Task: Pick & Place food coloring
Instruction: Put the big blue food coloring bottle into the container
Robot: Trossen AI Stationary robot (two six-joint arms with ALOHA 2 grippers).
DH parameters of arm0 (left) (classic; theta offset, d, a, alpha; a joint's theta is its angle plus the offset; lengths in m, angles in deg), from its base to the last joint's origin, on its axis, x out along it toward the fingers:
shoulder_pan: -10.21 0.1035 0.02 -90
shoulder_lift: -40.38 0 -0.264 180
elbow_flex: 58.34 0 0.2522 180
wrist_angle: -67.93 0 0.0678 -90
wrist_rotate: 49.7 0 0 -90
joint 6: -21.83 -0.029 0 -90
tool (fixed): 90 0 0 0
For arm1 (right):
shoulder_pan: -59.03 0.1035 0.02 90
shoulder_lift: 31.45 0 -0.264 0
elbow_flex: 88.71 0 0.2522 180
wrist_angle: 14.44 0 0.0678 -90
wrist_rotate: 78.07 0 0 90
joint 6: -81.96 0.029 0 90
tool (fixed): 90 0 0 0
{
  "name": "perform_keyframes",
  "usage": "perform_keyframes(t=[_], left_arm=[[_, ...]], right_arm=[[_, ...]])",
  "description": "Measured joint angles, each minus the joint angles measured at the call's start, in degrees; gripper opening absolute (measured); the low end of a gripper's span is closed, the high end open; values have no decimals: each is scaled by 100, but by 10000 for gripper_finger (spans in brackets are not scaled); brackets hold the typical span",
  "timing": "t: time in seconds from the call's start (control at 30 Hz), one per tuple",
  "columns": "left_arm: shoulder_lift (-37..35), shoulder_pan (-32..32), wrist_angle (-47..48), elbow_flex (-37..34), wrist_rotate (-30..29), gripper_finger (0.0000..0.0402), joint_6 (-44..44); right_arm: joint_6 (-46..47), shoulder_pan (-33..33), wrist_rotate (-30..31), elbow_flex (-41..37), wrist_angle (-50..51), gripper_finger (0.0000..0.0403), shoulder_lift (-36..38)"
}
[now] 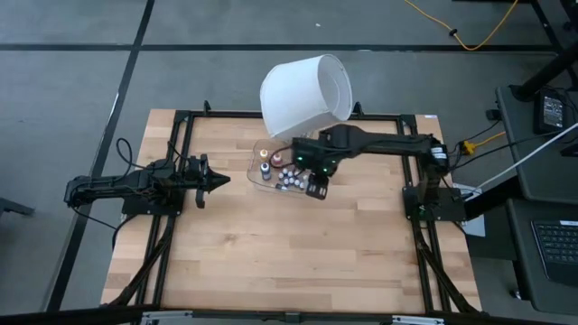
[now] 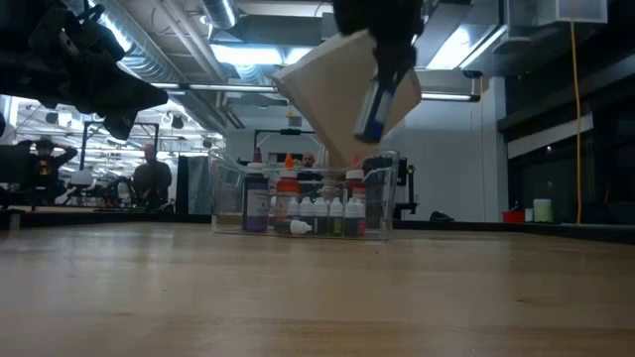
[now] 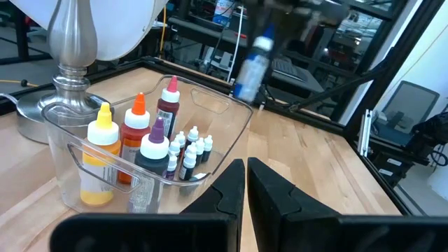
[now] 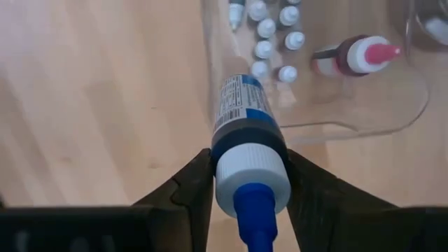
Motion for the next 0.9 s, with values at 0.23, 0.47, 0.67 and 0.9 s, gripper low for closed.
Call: perform_keyframes(t=[0.23, 0.47, 0.67, 0.9], left_arm=[[0, 0, 0, 0, 0, 15, 1], [0, 0, 0, 1, 0, 15, 1], [0, 0, 0, 0, 0, 15, 1], [0, 0, 0, 1, 0, 15, 1]], right_arm=[[-789, -246, 177, 14, 12, 151, -440], [-1186, -353, 342, 16, 16, 152, -585], [-1458, -362, 345, 16, 14, 153, -826], [-1635, -365, 343, 16, 19, 153, -1124]])
